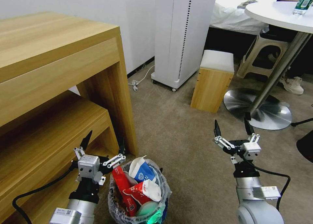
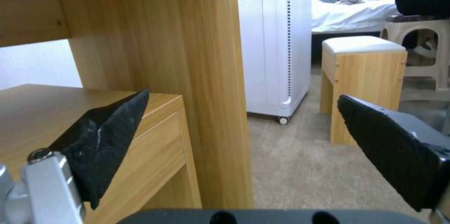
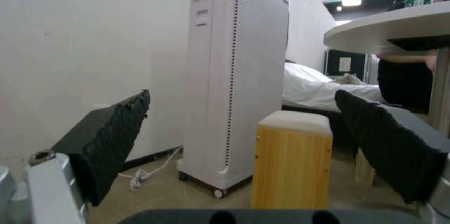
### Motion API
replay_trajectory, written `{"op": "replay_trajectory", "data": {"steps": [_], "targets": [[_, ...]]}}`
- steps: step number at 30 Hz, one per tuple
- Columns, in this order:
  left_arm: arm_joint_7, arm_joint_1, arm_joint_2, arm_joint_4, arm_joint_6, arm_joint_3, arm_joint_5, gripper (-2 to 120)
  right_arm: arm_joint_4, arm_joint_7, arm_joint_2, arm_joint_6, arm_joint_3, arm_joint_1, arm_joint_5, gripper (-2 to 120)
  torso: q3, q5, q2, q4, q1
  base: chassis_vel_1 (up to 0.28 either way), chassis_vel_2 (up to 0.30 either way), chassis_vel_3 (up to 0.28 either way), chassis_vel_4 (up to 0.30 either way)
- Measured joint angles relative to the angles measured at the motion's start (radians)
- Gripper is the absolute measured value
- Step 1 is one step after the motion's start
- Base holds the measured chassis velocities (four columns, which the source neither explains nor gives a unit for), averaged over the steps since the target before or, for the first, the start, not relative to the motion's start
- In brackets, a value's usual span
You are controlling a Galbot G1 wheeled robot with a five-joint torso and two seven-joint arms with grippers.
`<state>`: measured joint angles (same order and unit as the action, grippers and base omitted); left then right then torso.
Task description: Pick up the trash bin and place the garbage on the floor into it.
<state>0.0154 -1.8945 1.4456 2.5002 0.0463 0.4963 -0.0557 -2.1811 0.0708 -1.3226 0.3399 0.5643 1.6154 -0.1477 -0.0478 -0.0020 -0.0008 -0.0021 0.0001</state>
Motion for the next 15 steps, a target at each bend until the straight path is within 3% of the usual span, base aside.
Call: {"op": "replay_trajectory", "data": {"steps": [15], "targets": [[-0.004,0.0,-0.001,0.0,-0.003,-0.001,0.002,100,0.001,0.0,0.0,-0.001,0.0,0.0,-0.002,100,0.0,0.0,0.0,0.0,0.0,0.0,0.0,0.0,0.0]]}}
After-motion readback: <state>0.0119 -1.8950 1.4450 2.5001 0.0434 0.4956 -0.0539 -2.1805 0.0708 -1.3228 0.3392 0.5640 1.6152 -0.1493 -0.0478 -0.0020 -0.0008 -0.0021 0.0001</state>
